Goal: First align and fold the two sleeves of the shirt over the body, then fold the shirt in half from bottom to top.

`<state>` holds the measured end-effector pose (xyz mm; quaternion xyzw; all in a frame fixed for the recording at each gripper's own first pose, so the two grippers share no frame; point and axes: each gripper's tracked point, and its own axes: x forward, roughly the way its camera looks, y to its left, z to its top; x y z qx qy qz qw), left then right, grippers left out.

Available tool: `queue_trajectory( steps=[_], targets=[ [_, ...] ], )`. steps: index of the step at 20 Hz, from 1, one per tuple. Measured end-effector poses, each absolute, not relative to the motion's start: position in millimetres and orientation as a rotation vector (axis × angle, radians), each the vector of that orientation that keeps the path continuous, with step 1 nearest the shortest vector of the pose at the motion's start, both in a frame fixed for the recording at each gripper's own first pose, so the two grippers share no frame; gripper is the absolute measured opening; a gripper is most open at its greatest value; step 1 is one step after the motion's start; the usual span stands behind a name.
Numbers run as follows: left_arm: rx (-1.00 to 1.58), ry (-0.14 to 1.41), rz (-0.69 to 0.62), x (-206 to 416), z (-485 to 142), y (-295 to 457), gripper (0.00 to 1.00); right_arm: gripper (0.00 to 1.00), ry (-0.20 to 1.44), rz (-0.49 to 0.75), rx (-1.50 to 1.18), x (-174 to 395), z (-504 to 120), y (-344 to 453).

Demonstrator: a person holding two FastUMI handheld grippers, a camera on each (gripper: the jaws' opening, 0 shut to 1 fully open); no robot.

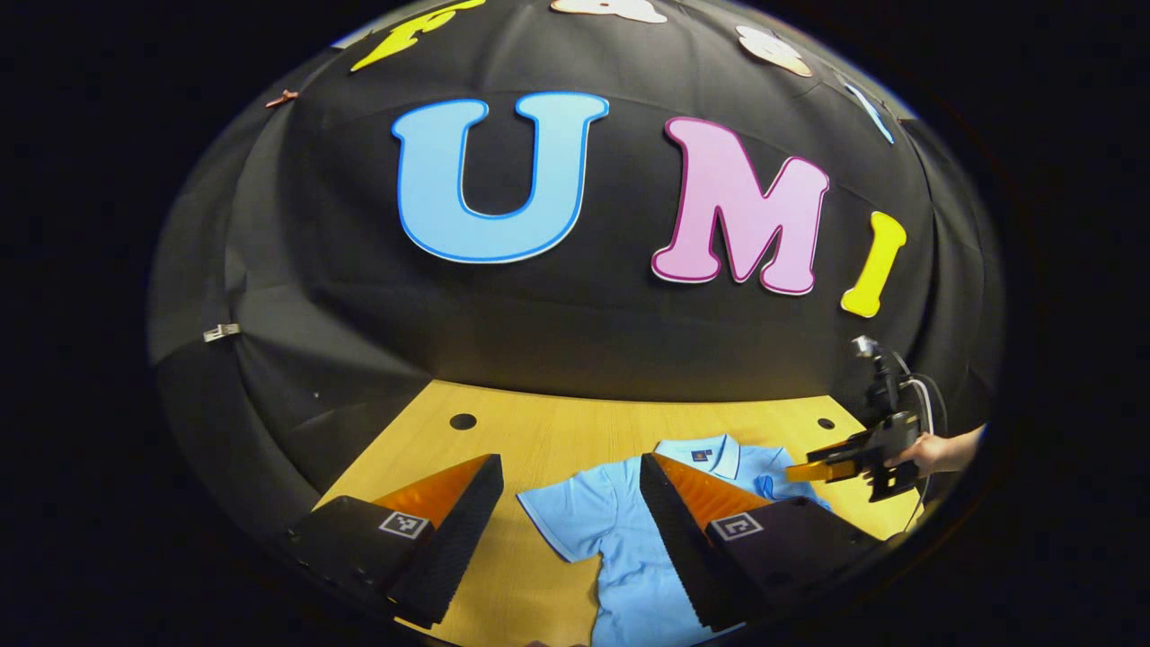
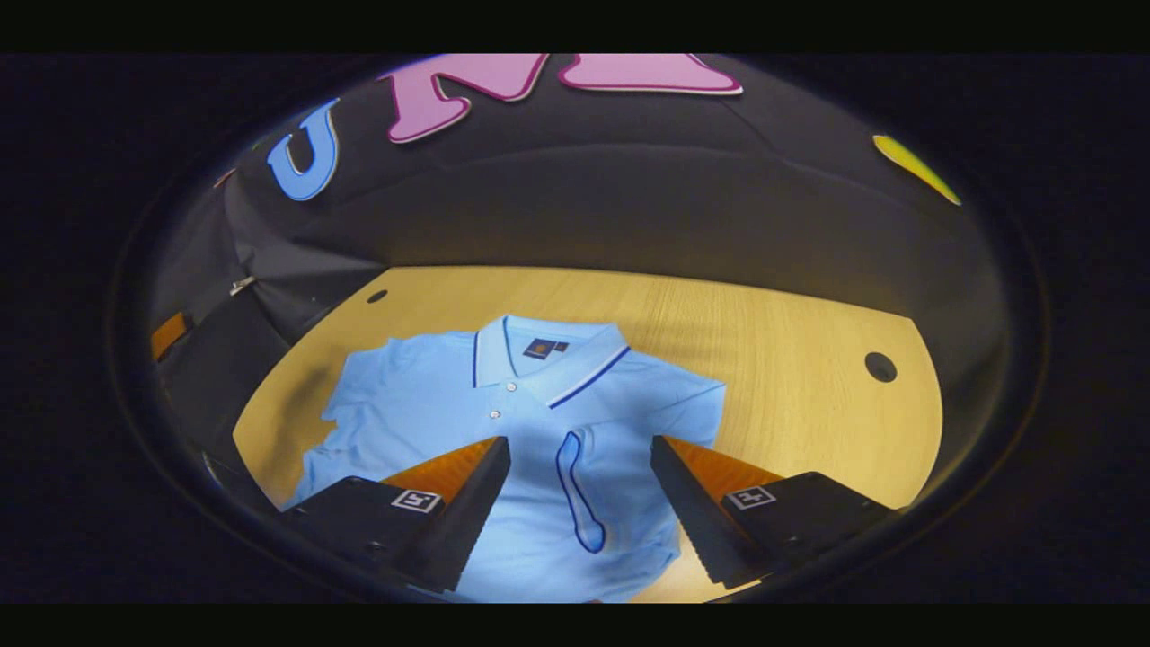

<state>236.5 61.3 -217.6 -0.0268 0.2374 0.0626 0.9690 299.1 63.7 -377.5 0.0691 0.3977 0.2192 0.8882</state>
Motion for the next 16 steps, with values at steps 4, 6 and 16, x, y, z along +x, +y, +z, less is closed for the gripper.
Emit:
queue_trajectory(
  steps=[4,6,16],
  targets=[
    [0.000,0.604,0.080,285.5,-278.5,77.7,0.98,0.98,0.771,0.455,0.166,273.9,-342.8,39.3],
    [0.013,0.687,0.075,302.8,-317.1,86.4,0.98,0.98,0.761,0.434,0.186,255.5,-333.1,21.6],
    [-0.020,1.012,0.124,319.4,-464.6,118.4,0.98,0.98,0.845,0.229,0.277,176.8,-355.8,-74.1]
  ],
)
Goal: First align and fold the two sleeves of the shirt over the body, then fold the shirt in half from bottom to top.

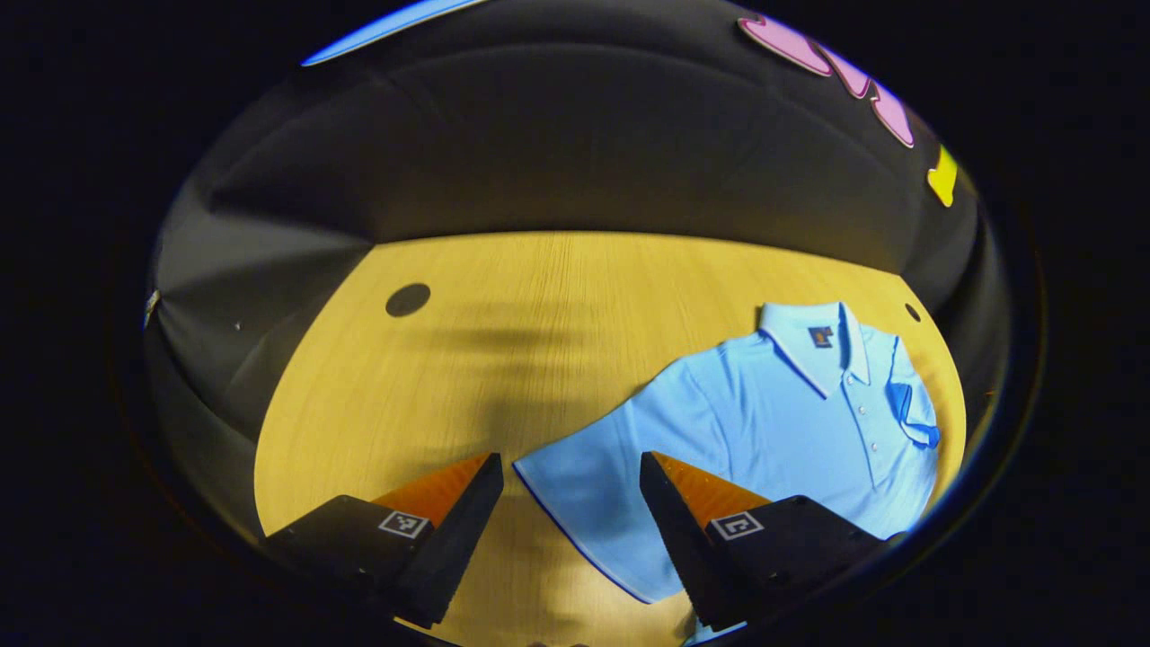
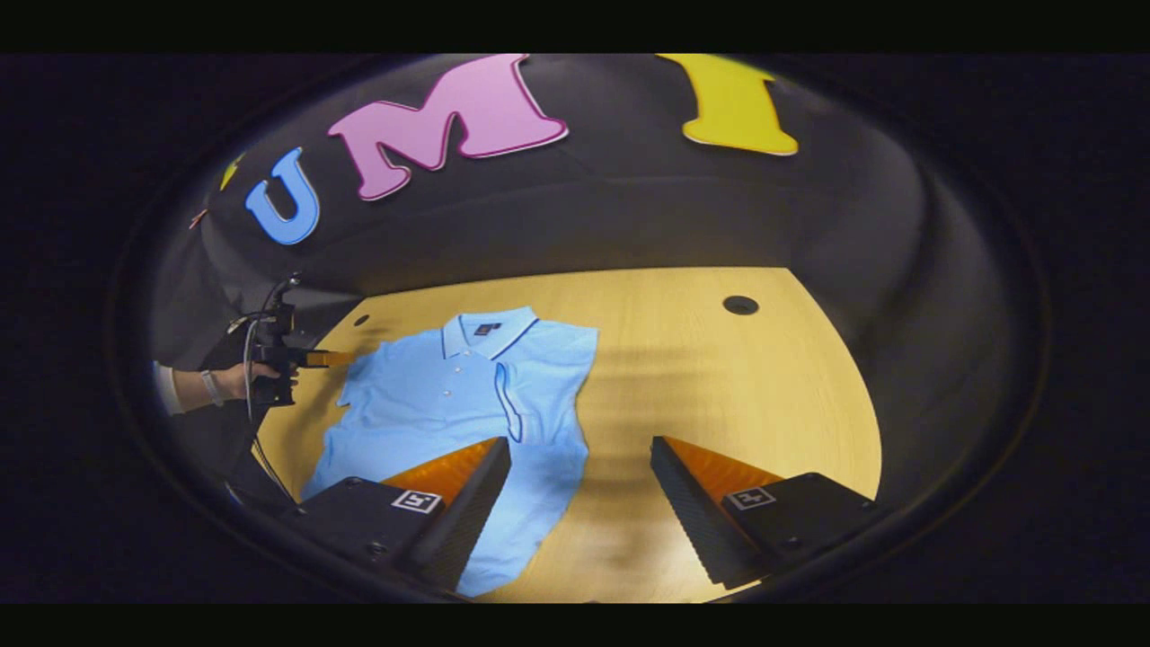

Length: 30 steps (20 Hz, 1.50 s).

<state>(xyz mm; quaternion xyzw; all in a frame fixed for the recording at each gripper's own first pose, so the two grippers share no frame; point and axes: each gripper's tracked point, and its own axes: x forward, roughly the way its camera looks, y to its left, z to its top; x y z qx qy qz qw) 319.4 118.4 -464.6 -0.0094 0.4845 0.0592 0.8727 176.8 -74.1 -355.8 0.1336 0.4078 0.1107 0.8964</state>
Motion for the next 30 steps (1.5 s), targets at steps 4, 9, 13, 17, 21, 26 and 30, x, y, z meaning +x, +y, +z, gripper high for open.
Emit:
queue_trajectory(
  steps=[4,9,13,17,21,26,30],
  targets=[
    [-0.025,1.041,0.128,317.4,-479.9,118.5,0.94,0.98,0.853,0.203,0.284,171.2,-358.8,-82.0],
    [-0.011,1.054,0.066,318.2,-479.5,97.9,0.52,0.98,0.850,0.227,0.305,175.9,-356.8,-66.7],
    [-0.010,1.053,0.062,322.0,-478.8,92.1,0.07,0.98,0.847,0.243,0.296,175.2,-358.2,-59.9],
    [-0.009,1.006,0.029,328.8,-456.3,77.3,0.06,0.98,0.845,0.245,0.293,171.3,-358.6,-61.2],
    [0.059,0.959,-0.061,339.7,-427.5,47.9,0.06,0.98,0.837,0.236,0.320,172.1,-358.8,-61.0],
    [0.074,0.931,-0.186,352.2,-413.6,-17.7,0.06,0.98,0.829,0.255,0.317,165.9,-355.4,-56.4],
    [0.055,0.980,-0.226,349.0,-432.5,-57.4,0.10,0.98,0.827,0.260,0.309,156.8,-354.6,-58.6]
  ],
)
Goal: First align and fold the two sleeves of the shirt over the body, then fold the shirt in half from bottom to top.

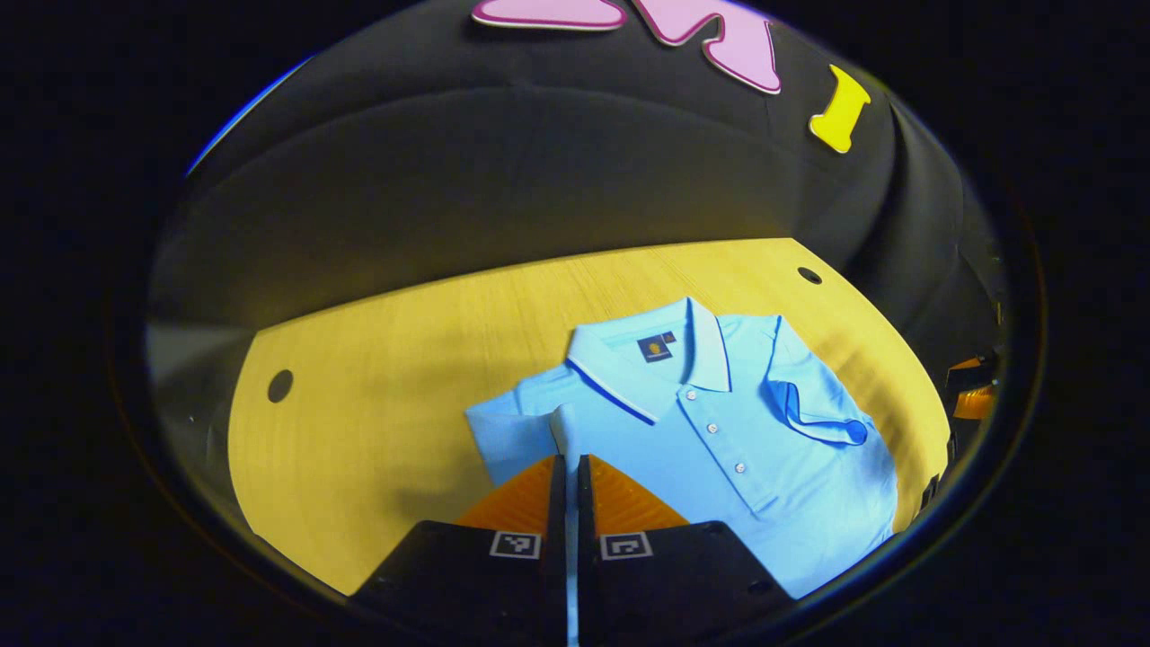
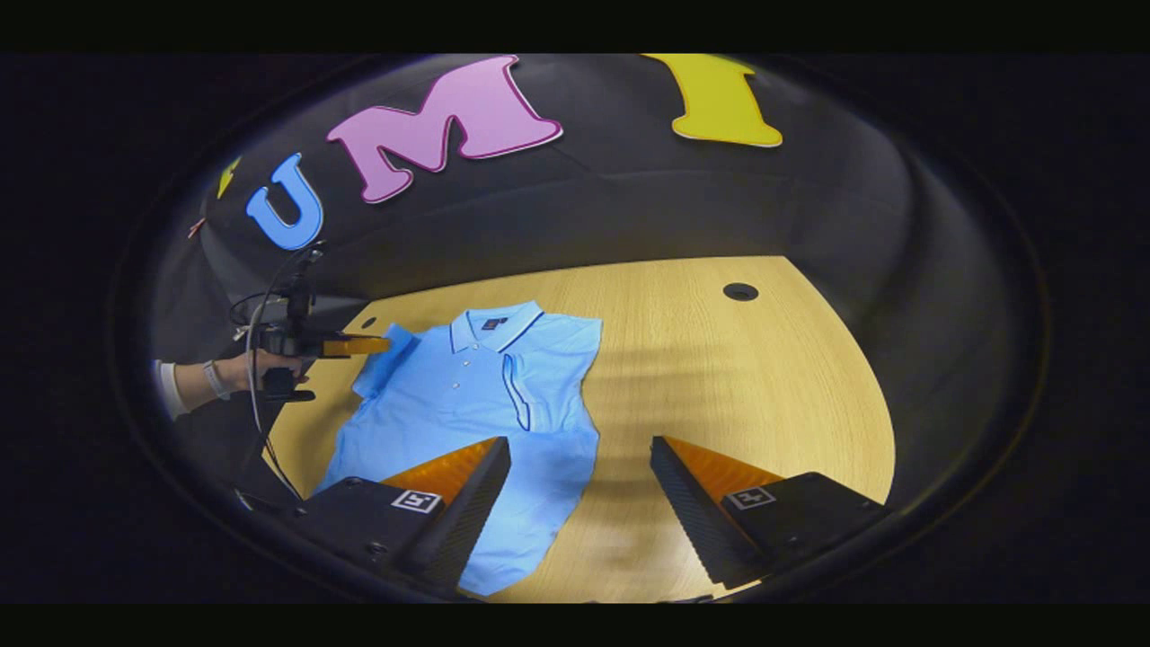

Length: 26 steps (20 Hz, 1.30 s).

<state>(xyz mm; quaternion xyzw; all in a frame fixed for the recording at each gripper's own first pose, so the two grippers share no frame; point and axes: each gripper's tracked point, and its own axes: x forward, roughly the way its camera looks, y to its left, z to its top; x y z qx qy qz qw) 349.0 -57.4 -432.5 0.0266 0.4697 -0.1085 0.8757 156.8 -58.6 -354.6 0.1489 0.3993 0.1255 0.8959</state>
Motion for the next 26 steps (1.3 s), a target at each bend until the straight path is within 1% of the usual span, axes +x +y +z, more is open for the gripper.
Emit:
queue_trajectory(
  steps=[1,2,3,4,5,8,10,12,14,18,22,26],
  targets=[
    [0.038,1.009,-0.241,345.0,-441.9,-68.4,0.13,0.98,0.828,0.262,0.316,154.1,-354.5,-57.8],
    [0.023,1.033,-0.254,341.0,-447.9,-78.3,0.19,1.00,0.828,0.263,0.323,151.0,-354.5,-57.3],
    [0.009,1.046,-0.265,339.0,-451.7,-88.1,0.21,0.98,0.831,0.267,0.328,147.7,-355.3,-56.7],
    [-0.006,1.050,-0.277,337.6,-452.6,-97.0,0.25,0.98,0.833,0.270,0.329,145.1,-356.5,-56.8],
    [-0.017,1.046,-0.284,337.0,-450.3,-103.3,0.24,0.98,0.837,0.273,0.328,141.8,-357.7,-58.2],
    [-0.032,1.018,-0.304,329.6,-426.1,-109.4,0.74,0.98,0.848,0.280,0.348,134.2,-361.3,-57.5],
    [-0.048,1.002,-0.304,317.8,-405.3,-102.9,0.83,0.98,0.853,0.287,0.387,127.4,-359.9,-52.3],
    [-0.078,0.990,-0.301,296.0,-382.3,-90.5,0.88,0.98,0.867,0.294,0.419,117.1,-363.5,-45.2],
    [-0.112,1.000,-0.294,262.4,-365.9,-75.5,0.90,0.98,0.893,0.309,0.437,102.8,-366.9,-37.3],
    [-0.184,1.045,-0.262,173.0,-353.0,-43.7,0.91,0.98,0.951,0.335,0.473,69.4,-372.6,-22.1],
    [-0.241,1.140,-0.213,76.9,-368.6,-17.3,0.92,0.98,1.009,0.340,0.520,30.3,-384.2,-6.8],
    [-0.308,1.236,-0.169,12.1,-392.8,-9.5,0.92,0.98,1.088,0.337,0.545,-9.9,-404.5,8.9]
  ],
)
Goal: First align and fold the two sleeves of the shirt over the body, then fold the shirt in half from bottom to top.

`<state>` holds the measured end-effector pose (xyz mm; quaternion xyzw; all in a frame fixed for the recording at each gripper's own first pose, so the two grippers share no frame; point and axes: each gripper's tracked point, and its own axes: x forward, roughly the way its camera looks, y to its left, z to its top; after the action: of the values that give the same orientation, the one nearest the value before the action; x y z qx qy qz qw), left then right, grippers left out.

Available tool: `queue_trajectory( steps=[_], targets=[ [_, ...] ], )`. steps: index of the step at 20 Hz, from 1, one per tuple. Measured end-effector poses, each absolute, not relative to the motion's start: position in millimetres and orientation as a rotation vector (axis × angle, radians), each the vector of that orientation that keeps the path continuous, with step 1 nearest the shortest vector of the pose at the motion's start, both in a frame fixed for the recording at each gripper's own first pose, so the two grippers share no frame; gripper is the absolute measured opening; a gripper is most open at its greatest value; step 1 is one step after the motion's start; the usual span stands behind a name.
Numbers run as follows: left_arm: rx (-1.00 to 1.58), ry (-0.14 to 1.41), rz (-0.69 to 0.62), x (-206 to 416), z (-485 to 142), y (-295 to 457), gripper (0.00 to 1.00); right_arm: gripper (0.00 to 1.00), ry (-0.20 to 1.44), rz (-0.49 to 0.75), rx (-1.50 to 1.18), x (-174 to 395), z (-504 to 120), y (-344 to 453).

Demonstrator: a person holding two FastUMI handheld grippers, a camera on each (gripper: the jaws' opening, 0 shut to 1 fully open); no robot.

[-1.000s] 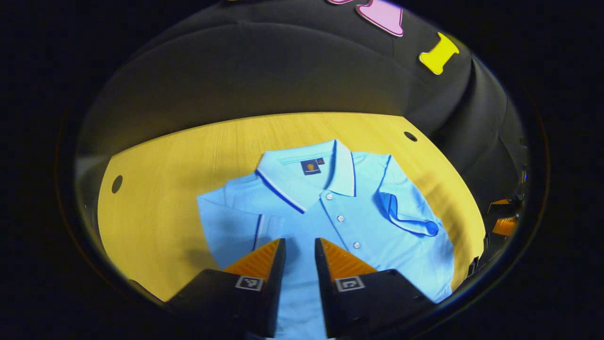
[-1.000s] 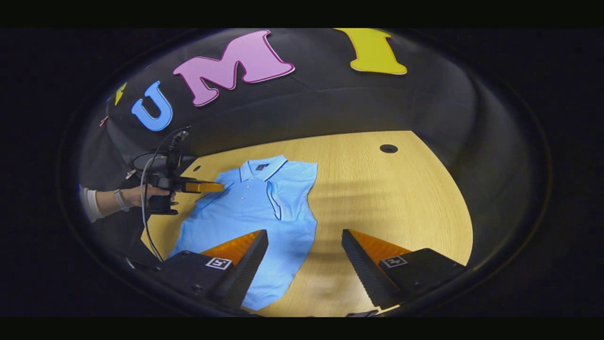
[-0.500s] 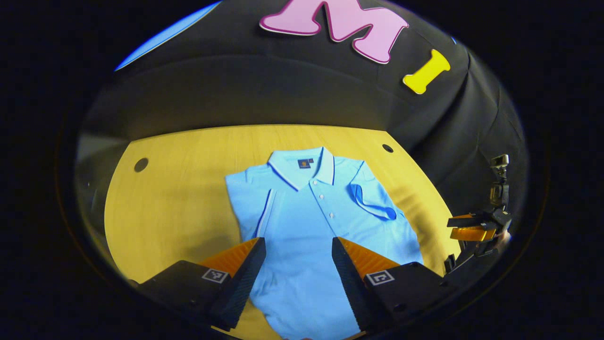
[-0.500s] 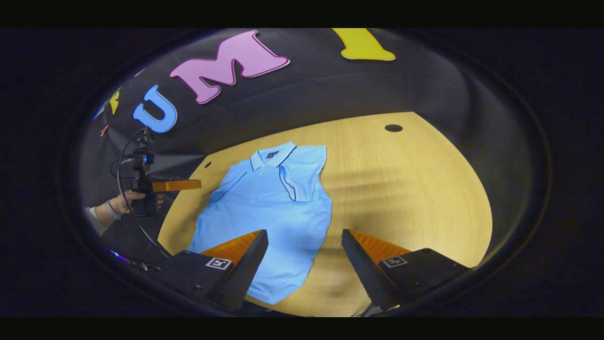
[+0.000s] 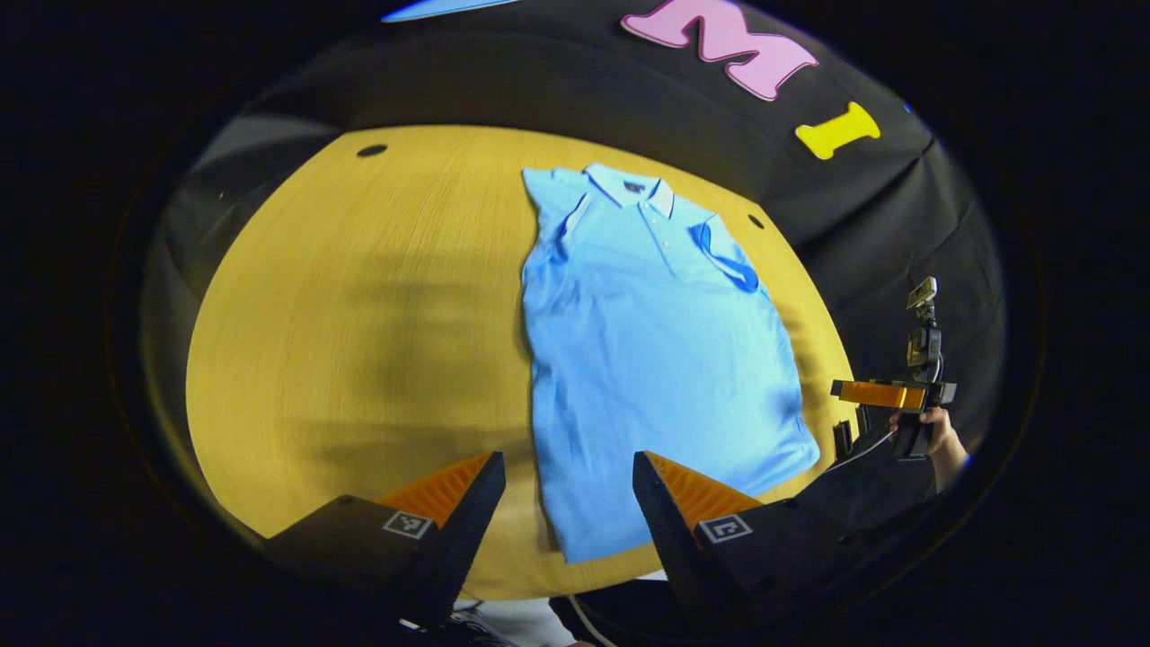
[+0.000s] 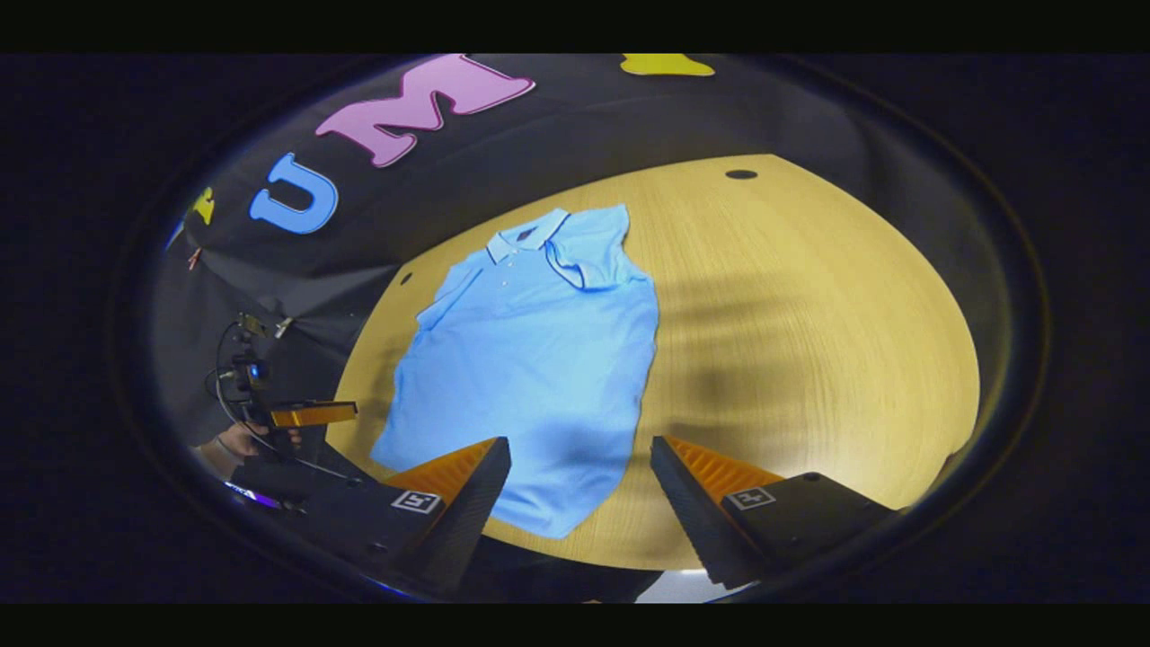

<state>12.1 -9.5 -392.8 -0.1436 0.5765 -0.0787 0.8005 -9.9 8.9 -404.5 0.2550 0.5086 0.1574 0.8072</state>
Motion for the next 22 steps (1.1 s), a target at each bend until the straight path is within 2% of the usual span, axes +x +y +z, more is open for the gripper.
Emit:
queue_trajectory(
  steps=[6,7,8,9,10,13,18,19,20,21,22],
  targets=[
    [-0.423,1.347,-0.177,-30.6,-422.0,-23.4,0.92,0.98,1.199,0.323,0.621,-62.8,-429.2,28.0],
    [-0.433,1.366,-0.176,-35.1,-426.0,-25.2,0.92,0.92,1.217,0.314,0.639,-68.7,-434.3,29.4],
    [-0.439,1.386,-0.176,-39.9,-429.7,-25.2,0.92,0.92,1.221,0.313,0.673,-73.0,-434.1,32.3],
    [-0.452,1.385,-0.181,-38.5,-430.0,-25.9,0.92,0.98,1.223,0.312,0.720,-72.4,-430.6,35.5],
    [-0.476,1.389,-0.179,-37.4,-425.4,-25.7,0.86,0.96,1.236,0.311,0.776,-71.5,-430.0,41.6],
    [-0.611,1.440,-0.196,-42.4,-424.6,-40.3,0.89,0.97,1.297,0.317,0.900,-72.8,-429.1,59.9],
    [-0.700,1.457,-0.196,-34.8,-425.7,-52.7,0.83,0.92,1.368,0.314,0.995,-76.5,-433.5,84.6],
    [-0.690,1.463,-0.194,-35.7,-428.1,-53.7,0.83,0.79,1.369,0.308,1.003,-74.5,-434.8,84.9],
    [-0.632,1.482,-0.195,-39.3,-435.4,-49.1,0.77,0.64,1.375,0.305,1.006,-76.8,-437.5,89.8],
    [-0.587,1.488,-0.208,-42.2,-438.7,-47.3,0.59,0.57,1.377,0.296,0.985,-76.7,-443.7,89.4],
    [-0.580,1.485,-0.229,-40.8,-440.6,-51.1,0.41,0.43,1.370,0.287,0.986,-75.1,-447.4,88.3]
  ],
)
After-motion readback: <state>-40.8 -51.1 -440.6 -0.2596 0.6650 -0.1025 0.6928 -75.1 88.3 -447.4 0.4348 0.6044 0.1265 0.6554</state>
